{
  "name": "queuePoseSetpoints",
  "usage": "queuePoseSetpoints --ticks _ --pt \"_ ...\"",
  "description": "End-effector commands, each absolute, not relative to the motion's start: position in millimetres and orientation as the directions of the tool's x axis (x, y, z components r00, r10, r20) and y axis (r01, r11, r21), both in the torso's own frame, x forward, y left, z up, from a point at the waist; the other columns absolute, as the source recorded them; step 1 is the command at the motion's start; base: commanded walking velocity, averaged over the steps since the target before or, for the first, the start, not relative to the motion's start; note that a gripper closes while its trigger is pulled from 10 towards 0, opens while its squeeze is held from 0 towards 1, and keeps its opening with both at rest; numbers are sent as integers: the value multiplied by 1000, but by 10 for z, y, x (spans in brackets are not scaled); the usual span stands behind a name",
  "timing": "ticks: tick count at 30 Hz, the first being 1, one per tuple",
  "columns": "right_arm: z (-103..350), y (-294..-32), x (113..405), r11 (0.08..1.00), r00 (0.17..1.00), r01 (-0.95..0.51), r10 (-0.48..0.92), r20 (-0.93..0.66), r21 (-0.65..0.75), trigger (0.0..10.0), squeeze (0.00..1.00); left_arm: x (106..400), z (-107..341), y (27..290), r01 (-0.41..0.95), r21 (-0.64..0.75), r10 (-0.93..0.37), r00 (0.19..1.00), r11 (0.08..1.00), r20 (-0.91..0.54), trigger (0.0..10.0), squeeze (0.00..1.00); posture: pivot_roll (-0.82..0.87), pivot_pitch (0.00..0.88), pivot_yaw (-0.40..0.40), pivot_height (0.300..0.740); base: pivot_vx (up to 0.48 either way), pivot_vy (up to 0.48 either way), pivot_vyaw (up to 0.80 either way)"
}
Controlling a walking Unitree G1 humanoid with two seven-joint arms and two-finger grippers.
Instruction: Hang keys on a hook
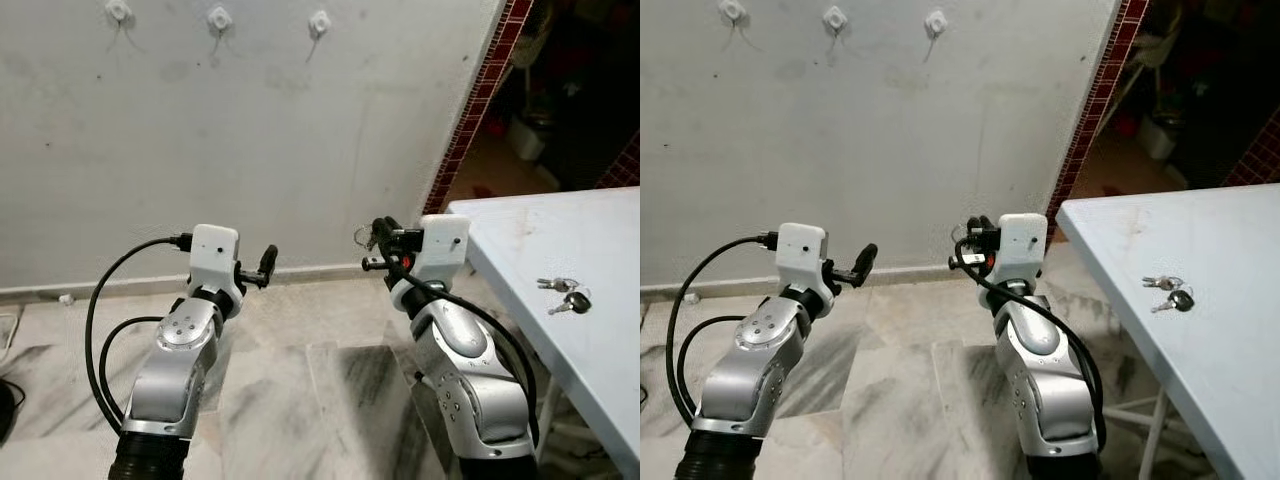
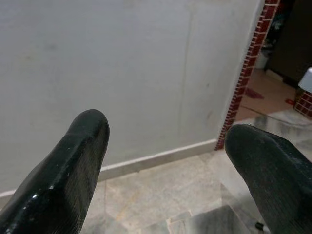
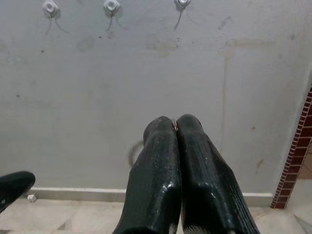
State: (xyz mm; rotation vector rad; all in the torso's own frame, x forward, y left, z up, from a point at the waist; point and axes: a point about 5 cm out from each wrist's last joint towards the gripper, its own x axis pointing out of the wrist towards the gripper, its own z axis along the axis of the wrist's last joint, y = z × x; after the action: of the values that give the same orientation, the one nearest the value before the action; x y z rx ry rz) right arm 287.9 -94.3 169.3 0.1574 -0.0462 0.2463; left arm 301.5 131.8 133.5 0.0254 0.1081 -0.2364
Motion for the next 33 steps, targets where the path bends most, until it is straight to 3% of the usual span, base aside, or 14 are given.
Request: queuePoseSetpoints --ticks 1,33 --pt "1718 -994 2898 964 973 -226 217 77 139 10000 0 3015 1373 1235 269 2 -267 959 963 -97 10000 0 174 0 -58 740 319 0 0" --pt "1723 -955 2913 964 971 -233 224 79 131 10000 0 2993 1336 1197 287 -29 -288 951 958 -116 10000 0 167 0 -58 740 350 0 0"
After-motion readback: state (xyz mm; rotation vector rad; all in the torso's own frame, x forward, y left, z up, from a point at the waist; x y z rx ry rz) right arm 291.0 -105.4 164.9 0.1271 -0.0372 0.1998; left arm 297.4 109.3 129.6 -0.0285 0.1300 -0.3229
